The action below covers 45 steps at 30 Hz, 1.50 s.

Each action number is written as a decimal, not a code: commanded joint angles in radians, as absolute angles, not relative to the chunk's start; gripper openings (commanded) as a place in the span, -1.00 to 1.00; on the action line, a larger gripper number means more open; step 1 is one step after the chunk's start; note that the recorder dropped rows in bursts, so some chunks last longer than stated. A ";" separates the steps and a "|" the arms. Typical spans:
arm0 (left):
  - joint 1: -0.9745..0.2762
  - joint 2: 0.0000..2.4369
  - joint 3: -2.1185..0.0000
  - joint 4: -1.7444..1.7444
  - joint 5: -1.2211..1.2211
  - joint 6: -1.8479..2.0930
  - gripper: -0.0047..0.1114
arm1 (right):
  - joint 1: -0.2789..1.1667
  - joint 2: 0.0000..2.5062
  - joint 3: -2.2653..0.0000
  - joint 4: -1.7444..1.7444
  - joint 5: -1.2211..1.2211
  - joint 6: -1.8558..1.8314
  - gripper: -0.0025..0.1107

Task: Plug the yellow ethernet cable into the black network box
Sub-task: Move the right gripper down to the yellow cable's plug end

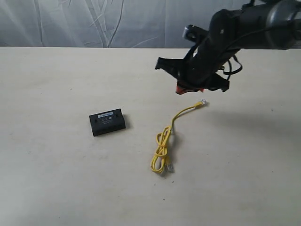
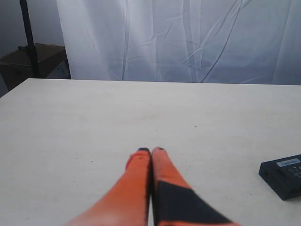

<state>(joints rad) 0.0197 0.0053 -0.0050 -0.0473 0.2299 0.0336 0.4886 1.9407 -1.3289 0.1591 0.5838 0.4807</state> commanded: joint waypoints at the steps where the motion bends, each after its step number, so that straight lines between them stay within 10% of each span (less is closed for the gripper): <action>1: 0.018 0.000 0.000 -0.041 0.231 0.028 -0.91 | 0.578 2.018 -1.358 0.153 0.598 0.471 -0.97; 33: 0.018 0.000 0.000 -0.041 0.231 0.028 -0.91 | 0.718 2.055 -1.360 -0.151 1.179 0.061 -0.97; 45: 0.018 0.000 0.000 -0.041 0.231 0.028 -0.91 | 0.683 1.895 -1.375 -0.074 1.001 0.052 -0.97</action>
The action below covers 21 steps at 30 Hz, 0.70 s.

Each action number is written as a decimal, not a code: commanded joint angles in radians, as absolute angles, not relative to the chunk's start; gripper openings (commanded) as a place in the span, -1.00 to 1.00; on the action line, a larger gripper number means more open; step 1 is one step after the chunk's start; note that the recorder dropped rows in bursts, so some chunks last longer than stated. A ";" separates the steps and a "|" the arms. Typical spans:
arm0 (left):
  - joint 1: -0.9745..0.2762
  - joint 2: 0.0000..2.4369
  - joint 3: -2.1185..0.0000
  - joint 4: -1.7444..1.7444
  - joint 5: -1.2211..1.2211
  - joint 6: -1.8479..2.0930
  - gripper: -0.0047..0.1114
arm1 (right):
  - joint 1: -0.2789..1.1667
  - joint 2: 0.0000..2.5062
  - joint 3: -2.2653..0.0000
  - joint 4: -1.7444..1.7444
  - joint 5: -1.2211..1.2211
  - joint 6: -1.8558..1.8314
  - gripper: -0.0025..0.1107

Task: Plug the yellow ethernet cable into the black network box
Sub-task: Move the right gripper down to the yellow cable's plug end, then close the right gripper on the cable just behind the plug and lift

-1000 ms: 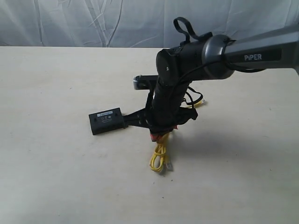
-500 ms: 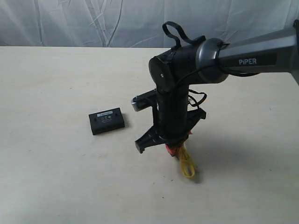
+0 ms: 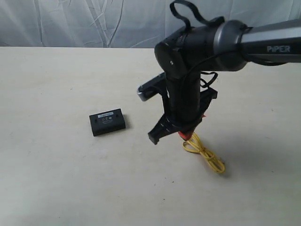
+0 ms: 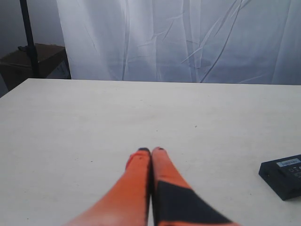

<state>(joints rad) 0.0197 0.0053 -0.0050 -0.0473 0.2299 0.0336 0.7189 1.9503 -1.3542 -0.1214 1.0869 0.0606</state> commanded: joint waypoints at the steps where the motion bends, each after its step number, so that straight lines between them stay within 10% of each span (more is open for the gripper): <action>1: 0.018 0.000 0.000 -0.039 0.231 0.028 -0.91 | 0.660 1.890 -1.386 -0.045 0.976 0.052 -0.97; 12: 0.018 0.000 0.000 -0.039 0.231 0.028 -0.91 | 0.450 1.993 -1.432 0.201 0.708 0.182 -0.97; 21: 0.018 0.000 0.000 -0.039 0.231 0.028 -0.91 | 0.459 2.096 -1.465 0.152 0.622 0.300 -0.51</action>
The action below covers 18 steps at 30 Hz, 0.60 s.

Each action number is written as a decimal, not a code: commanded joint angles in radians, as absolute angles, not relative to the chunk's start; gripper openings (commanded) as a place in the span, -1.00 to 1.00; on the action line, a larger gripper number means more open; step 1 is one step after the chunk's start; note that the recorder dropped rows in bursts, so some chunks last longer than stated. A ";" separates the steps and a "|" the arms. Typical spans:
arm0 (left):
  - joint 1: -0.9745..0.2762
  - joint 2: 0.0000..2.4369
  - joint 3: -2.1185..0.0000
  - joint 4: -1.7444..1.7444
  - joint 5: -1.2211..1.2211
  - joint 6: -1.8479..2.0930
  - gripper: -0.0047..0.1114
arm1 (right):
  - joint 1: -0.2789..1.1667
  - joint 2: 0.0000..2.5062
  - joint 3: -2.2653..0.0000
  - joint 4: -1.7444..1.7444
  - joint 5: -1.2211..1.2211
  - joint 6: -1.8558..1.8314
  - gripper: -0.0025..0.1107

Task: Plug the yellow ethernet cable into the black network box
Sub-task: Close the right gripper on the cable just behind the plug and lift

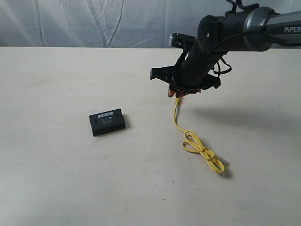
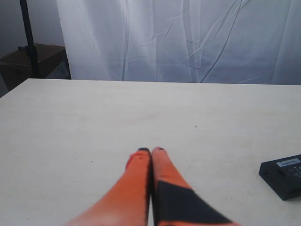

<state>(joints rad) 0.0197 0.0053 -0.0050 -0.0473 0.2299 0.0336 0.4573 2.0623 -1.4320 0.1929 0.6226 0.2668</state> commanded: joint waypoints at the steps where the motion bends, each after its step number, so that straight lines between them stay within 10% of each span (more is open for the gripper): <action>1: 0.018 0.000 0.000 -0.039 0.231 0.028 -0.91 | 0.464 2.105 -1.484 0.117 0.643 0.318 -0.53; 18: 0.018 0.000 0.000 -0.039 0.231 0.028 -0.91 | 0.520 2.261 -1.649 -0.239 0.779 0.604 -0.23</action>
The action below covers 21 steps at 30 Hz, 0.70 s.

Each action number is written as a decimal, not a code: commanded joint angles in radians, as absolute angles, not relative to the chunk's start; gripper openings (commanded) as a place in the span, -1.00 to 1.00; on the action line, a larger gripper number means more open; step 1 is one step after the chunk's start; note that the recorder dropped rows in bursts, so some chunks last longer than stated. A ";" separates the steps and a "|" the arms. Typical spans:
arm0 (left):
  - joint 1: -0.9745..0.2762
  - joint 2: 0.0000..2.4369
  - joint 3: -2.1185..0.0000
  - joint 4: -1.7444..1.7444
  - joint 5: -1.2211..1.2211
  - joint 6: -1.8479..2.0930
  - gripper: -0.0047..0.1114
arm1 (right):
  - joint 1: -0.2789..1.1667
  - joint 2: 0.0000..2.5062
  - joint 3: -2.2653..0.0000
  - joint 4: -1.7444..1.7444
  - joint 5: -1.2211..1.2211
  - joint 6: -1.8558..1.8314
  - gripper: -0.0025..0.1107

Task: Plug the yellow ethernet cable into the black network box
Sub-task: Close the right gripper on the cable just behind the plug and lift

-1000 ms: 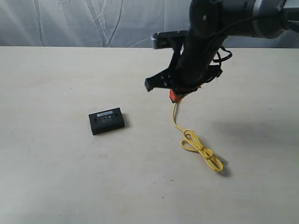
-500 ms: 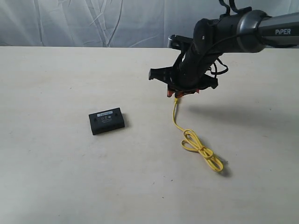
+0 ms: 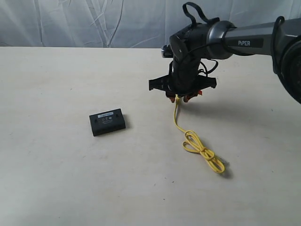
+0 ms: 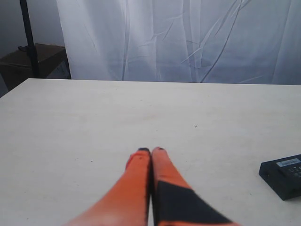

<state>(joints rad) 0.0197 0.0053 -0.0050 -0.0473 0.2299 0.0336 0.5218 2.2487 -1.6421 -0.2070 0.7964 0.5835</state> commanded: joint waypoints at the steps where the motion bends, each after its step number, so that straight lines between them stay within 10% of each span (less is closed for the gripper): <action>1: 0.018 0.000 0.000 -0.039 0.231 0.028 -0.91 | 0.520 2.263 -1.649 -0.239 0.754 0.605 -0.24; 11: 0.018 0.000 0.000 -0.039 0.231 0.028 -0.91 | 0.520 2.279 -1.650 -0.228 0.771 0.600 -0.97; 21: 0.018 0.000 0.000 -0.039 0.231 0.028 -0.91 | 0.520 2.162 -1.650 0.017 0.895 0.094 -0.97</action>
<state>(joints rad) 0.0197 0.0053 -0.0050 -0.0473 0.2299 0.0336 0.5220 2.1926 -1.6481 0.0104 0.8641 0.1227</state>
